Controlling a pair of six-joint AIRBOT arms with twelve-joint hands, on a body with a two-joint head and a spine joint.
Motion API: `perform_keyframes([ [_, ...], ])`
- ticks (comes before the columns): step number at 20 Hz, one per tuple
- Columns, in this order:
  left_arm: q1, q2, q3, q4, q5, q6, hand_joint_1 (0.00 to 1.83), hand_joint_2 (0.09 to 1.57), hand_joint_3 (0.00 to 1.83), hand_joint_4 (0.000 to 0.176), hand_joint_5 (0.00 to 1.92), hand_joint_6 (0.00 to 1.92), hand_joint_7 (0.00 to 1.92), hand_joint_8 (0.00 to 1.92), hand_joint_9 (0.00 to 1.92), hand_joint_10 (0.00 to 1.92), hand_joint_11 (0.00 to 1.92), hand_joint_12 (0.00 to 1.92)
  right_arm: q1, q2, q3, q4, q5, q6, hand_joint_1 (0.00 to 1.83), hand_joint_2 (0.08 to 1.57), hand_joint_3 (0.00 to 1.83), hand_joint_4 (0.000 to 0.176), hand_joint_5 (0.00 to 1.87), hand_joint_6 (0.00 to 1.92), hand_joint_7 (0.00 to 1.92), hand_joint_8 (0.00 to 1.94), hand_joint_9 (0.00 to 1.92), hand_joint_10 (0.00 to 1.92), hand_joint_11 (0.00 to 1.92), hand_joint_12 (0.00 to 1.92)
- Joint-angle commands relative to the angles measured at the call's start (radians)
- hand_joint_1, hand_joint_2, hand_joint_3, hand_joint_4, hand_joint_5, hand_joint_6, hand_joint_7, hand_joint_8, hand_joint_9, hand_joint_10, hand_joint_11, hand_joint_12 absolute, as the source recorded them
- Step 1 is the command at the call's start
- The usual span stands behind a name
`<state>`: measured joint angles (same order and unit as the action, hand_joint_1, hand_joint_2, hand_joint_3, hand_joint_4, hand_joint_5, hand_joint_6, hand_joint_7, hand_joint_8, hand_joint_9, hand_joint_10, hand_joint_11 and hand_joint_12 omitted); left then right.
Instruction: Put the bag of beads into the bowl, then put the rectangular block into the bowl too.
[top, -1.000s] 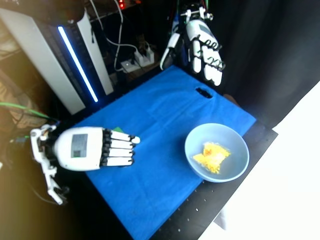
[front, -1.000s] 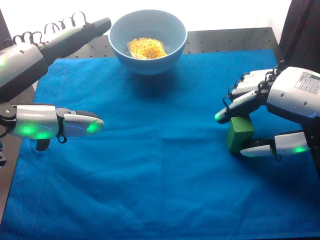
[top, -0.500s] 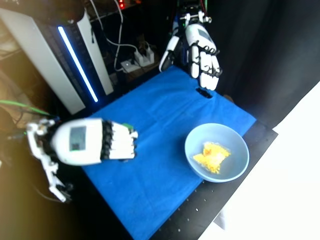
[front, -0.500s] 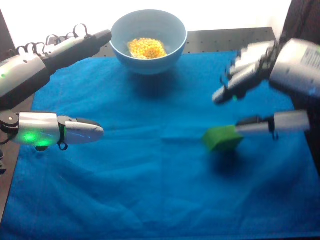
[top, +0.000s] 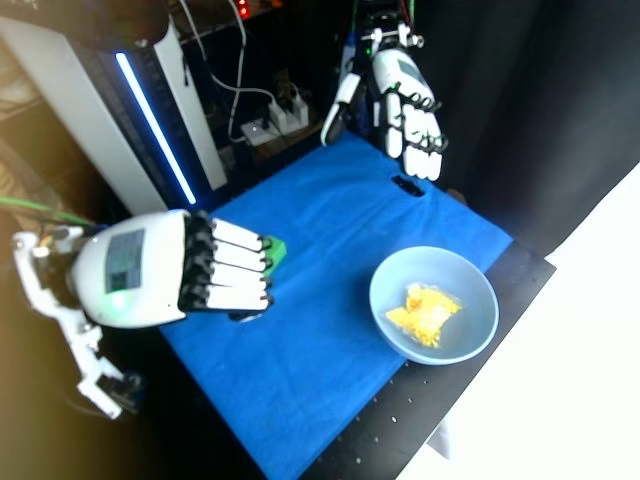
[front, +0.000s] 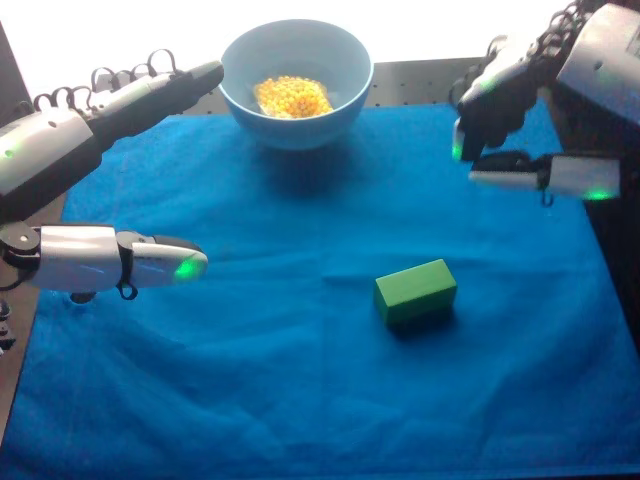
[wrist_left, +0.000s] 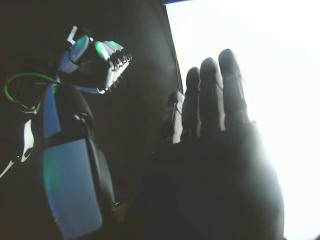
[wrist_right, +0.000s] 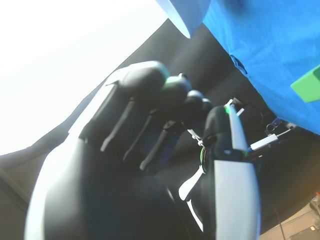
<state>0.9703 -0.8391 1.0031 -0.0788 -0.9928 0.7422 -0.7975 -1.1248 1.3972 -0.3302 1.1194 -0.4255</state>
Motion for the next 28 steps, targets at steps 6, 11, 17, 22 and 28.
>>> perform_keyframes([
  [6,0.002,-0.004,0.002,-0.024,-0.133,-0.009,0.79,0.96,0.00,0.168,0.00,0.00,0.14,0.00,0.14,0.00,0.00,0.32,0.004,-0.030,-0.021,-0.069,0.027,0.000,0.97,0.92,0.00,0.000,0.54,0.00,0.70,0.00,0.74,0.08,0.46,0.94],
  [11,0.003,-0.004,0.002,-0.025,-0.131,-0.009,0.79,0.97,0.00,0.166,0.00,0.00,0.18,0.00,0.19,0.01,0.00,0.44,0.004,-0.057,-0.020,-0.129,-0.024,0.000,0.95,0.94,0.00,0.000,0.55,0.00,0.68,0.00,0.80,0.03,0.39,1.25],
  [17,0.004,-0.004,0.002,-0.026,-0.129,-0.009,0.80,0.97,0.00,0.167,0.00,0.00,0.19,0.00,0.21,0.00,0.00,0.41,0.003,-0.097,0.009,-0.165,-0.094,0.000,1.00,0.91,0.00,0.000,0.62,0.00,0.77,0.01,0.64,0.70,0.40,1.42],
  [22,0.004,-0.004,0.002,-0.026,-0.129,-0.009,0.78,0.96,0.00,0.170,0.01,0.00,0.21,0.00,0.22,0.00,0.00,0.46,0.003,-0.121,0.029,-0.190,-0.143,0.000,1.01,0.90,0.00,0.000,0.75,0.01,0.70,0.64,0.55,1.40,0.52,1.74],
  [28,0.004,-0.005,0.002,-0.028,-0.129,-0.011,0.78,0.96,0.00,0.169,0.01,0.00,0.22,0.00,0.22,0.00,0.00,0.43,0.002,-0.122,0.033,-0.193,-0.168,0.000,1.11,1.04,0.00,0.000,1.07,0.72,0.92,1.35,0.94,1.65,0.93,1.91],
])
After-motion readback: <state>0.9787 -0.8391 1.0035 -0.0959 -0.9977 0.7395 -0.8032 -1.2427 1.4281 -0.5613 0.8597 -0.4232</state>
